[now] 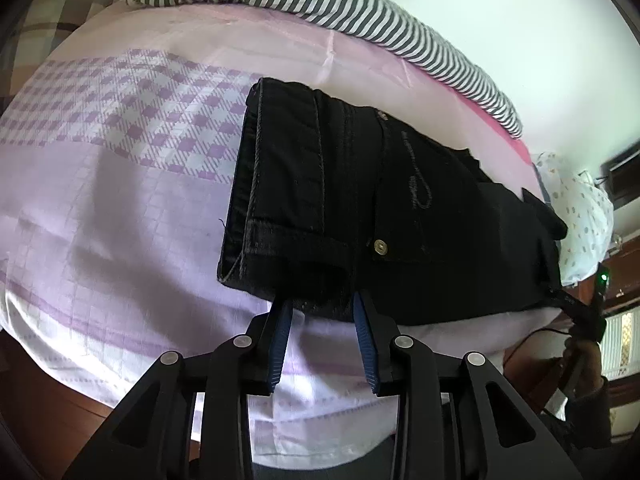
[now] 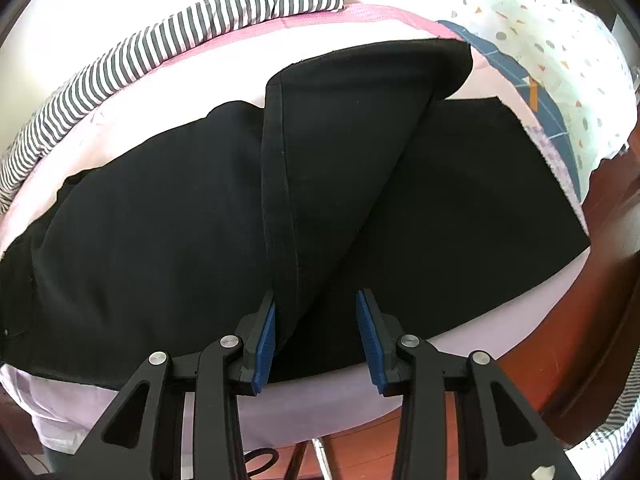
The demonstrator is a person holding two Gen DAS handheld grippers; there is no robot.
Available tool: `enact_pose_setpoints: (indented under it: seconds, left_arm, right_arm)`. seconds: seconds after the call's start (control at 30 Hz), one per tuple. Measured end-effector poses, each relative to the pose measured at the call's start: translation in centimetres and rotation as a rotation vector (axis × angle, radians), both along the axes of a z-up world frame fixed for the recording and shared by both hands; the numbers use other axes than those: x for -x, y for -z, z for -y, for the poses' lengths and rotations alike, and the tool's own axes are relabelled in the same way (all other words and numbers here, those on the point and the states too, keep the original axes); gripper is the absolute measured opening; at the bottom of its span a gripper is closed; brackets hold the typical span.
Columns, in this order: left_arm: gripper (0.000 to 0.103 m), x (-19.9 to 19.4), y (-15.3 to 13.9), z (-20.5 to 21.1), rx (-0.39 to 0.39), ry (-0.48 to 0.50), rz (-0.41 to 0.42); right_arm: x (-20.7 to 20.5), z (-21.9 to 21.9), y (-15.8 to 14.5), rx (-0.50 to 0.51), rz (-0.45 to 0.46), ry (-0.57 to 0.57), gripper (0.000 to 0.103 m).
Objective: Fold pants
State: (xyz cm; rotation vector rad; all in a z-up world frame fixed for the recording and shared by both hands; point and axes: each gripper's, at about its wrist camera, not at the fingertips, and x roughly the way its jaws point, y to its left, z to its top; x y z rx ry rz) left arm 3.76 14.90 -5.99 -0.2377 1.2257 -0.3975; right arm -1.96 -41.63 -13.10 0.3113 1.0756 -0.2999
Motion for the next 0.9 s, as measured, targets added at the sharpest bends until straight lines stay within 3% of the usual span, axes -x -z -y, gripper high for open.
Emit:
enact_pose_setpoints:
  seconds: [0.1, 0.17, 0.33, 0.47, 0.63, 0.8, 0.9]
  left_arm:
    - [0.033, 0.8, -1.2, 0.5, -0.022, 0.023, 0.049]
    - [0.033, 1.5, -2.0, 1.4, -0.012, 0.053, 0.09]
    - [0.035, 2.8, -4.0, 6.3, -0.045, 0.147, 0.257]
    - [0.046, 3.4, -4.5, 13.7, -0.018, 0.331, 0.348]
    - [0.046, 4.1, -3.3, 23.2, 0.007, 0.544, 0.378]
    - [0.046, 5.1, -1.2, 31.7, 0.065, 0.703, 0.341]
    - [0.046, 6.0, -0.5, 35.8, 0.025, 0.784, 0.381]
  right_arm:
    - [-0.2, 0.2, 0.3, -0.029, -0.006, -0.004, 0.029]
    - [-0.4, 0.1, 0.3, -0.043, -0.001, -0.018, 0.013]
    - [-0.6, -0.4, -0.3, -0.056, 0.016, -0.037, 0.007]
    - [-0.6, 0.2, -0.8, -0.127, 0.031, -0.02, 0.006]
    - [-0.8, 1.1, -1.0, -0.21, 0.046, 0.005, 0.006]
    - [-0.9, 1.4, -1.2, -0.242, 0.051, 0.004, 0.006]
    - [-0.8, 1.8, -1.4, -0.264, 0.057, 0.001, 0.006]
